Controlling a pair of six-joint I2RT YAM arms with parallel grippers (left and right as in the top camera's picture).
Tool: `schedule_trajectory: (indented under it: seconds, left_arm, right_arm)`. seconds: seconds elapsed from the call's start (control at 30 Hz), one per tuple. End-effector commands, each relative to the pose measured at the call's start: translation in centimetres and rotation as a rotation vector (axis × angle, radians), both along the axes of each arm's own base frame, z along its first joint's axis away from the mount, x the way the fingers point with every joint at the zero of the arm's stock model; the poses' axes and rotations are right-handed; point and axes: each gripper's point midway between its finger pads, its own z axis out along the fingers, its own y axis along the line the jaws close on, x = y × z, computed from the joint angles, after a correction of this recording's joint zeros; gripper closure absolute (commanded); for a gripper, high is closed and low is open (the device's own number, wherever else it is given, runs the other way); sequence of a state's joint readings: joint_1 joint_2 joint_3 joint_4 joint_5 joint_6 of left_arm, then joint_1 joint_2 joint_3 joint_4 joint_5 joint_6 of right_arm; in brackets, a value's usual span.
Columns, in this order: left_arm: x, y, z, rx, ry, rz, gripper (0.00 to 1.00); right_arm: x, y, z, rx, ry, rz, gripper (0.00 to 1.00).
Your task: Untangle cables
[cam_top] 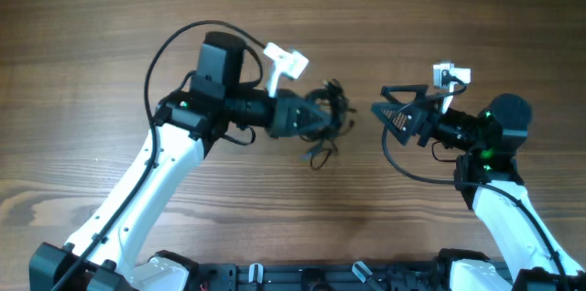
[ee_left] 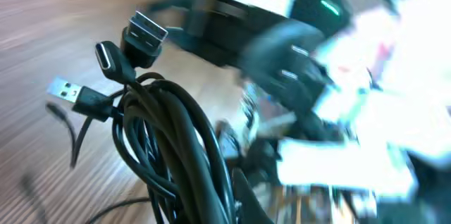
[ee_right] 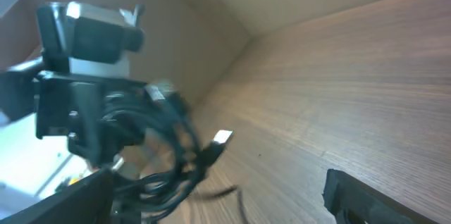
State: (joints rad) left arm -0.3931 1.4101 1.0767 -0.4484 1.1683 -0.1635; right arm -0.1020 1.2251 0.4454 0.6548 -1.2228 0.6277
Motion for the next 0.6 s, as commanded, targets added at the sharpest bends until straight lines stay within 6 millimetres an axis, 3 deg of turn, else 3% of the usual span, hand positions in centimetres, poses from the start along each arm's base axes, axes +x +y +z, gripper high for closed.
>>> schedule_trajectory:
  seconds: [0.0, 0.1, 0.23, 0.3, 0.43, 0.57]
  left_arm:
    - [-3.9, -0.8, 2.8, -0.183, -0.125, -0.234, 0.96]
    - [-5.1, -1.5, 3.0, -0.197, -0.117, -0.282, 0.96]
    - [-7.0, -2.7, 3.0, -0.201, -0.117, -0.345, 0.96]
    - [-7.1, -3.1, 2.7, -0.185, -0.13, -0.343, 0.96]
    - [-6.2, -3.2, 2.1, -0.149, -0.143, -0.301, 0.96]
    - [-5.3, -2.6, 2.1, -0.146, -0.145, -0.269, 0.96]
  right_arm:
    - [-1.8, 0.7, 0.5, -0.03, -0.118, 0.12, 0.08]
    - [-3.0, 1.0, 0.6, -0.018, -0.121, 0.192, 0.12]
    - [-5.2, 1.5, 0.9, 0.005, -0.124, 0.321, 0.3]
    - [-5.6, 1.6, 0.9, 0.01, -0.123, 0.348, 0.33]
    - [-6.4, 2.2, 1.0, 0.016, -0.124, 0.397, 0.32]
    - [-6.8, 2.3, 1.0, 0.019, -0.125, 0.419, 0.23]
